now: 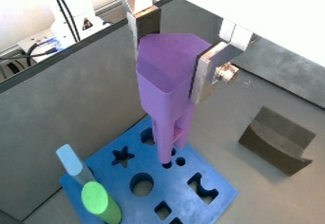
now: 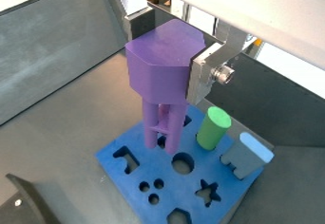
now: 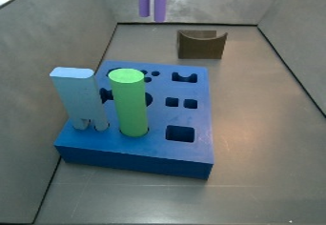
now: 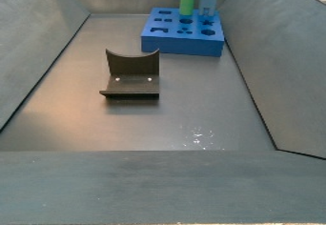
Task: Pick up the 3 prong object. Move up. Move to above the board. Insert the 3 prong object.
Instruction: Insert the 3 prong object.
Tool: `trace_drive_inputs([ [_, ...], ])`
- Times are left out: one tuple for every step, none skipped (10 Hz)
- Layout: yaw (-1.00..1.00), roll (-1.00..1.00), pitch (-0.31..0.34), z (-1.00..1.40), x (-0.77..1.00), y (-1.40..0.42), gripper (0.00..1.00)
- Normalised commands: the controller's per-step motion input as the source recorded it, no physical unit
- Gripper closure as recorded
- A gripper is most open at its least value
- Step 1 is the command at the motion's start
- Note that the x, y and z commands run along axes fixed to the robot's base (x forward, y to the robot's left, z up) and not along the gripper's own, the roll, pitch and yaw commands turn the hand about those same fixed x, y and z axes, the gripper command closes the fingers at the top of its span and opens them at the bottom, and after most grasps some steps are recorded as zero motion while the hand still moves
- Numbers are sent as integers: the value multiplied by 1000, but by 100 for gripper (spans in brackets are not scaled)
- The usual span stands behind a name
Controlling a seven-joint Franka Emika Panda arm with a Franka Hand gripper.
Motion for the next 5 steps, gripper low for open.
trace_drive_inputs([
  [0, -6, -34, 0, 0, 0, 100],
  [0, -10, -14, 0, 0, 0, 100],
  [0, -33, 0, 0, 0, 0, 100],
  [-6, -94, 0, 0, 0, 86, 100],
  [-97, -106, 0, 0, 34, 149, 100],
])
